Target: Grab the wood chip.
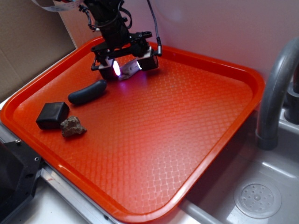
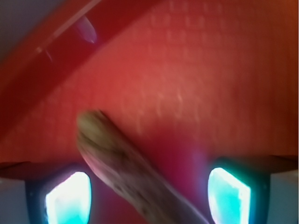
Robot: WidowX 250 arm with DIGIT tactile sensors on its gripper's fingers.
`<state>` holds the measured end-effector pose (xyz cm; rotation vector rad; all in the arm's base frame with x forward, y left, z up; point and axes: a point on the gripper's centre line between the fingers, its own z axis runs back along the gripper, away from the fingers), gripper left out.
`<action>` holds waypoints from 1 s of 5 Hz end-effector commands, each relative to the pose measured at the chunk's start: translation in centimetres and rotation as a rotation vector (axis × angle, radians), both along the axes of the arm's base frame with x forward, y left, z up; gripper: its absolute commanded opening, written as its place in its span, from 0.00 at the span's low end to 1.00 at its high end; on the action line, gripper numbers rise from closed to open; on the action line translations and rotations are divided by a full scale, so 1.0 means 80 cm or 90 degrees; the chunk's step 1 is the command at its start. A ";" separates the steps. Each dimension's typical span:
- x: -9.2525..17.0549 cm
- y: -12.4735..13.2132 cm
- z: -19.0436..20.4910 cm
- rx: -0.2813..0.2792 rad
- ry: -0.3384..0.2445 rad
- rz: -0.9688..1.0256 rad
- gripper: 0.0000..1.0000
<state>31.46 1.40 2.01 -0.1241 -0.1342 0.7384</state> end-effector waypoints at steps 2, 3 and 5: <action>0.001 0.019 -0.007 0.038 0.007 0.027 1.00; 0.002 0.011 -0.011 0.051 0.010 0.004 1.00; -0.005 -0.002 -0.020 0.089 0.010 -0.055 0.00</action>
